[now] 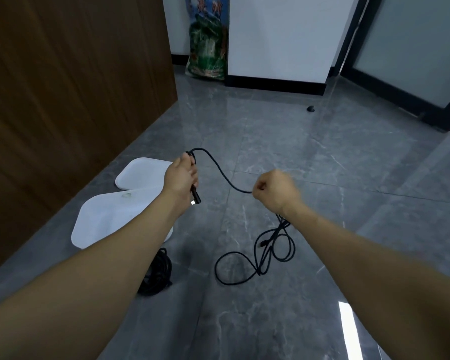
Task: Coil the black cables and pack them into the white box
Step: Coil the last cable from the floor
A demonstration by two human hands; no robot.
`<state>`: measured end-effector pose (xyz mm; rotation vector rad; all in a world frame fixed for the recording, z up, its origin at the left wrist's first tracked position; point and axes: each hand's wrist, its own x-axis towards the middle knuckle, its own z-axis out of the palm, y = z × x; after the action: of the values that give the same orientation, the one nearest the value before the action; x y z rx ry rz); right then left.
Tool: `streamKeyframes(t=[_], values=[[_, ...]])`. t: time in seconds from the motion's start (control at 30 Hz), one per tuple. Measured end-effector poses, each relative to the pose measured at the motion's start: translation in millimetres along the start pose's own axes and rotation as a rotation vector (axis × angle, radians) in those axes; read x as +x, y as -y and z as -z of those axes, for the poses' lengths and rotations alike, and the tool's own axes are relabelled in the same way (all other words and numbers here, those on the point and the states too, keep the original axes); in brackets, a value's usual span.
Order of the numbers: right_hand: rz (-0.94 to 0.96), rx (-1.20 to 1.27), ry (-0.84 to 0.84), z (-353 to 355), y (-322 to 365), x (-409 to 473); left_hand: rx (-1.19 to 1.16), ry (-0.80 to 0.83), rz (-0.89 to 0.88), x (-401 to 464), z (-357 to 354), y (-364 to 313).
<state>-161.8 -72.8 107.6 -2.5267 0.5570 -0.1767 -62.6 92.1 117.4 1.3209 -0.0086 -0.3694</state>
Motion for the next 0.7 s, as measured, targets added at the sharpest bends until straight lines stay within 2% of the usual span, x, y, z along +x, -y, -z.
streamKeyframes(t=[0.13,0.23,0.53,0.7], values=[[0.186,-0.067,0.177,-2.4,20.6,-1.4,0.163,0.057,-0.061,-1.3,-7.8,6.3],[0.277,0.02,0.268,-0.3,29.7,-4.5,0.284,0.112,-0.062,-3.5,-7.0,10.2],[0.231,0.497,0.175,6.9,44.2,-2.3,0.443,0.293,-0.025,-15.7,-14.2,16.0],[0.179,0.665,0.128,10.5,39.7,0.4,0.225,0.406,0.162,-25.3,-21.7,10.3]])
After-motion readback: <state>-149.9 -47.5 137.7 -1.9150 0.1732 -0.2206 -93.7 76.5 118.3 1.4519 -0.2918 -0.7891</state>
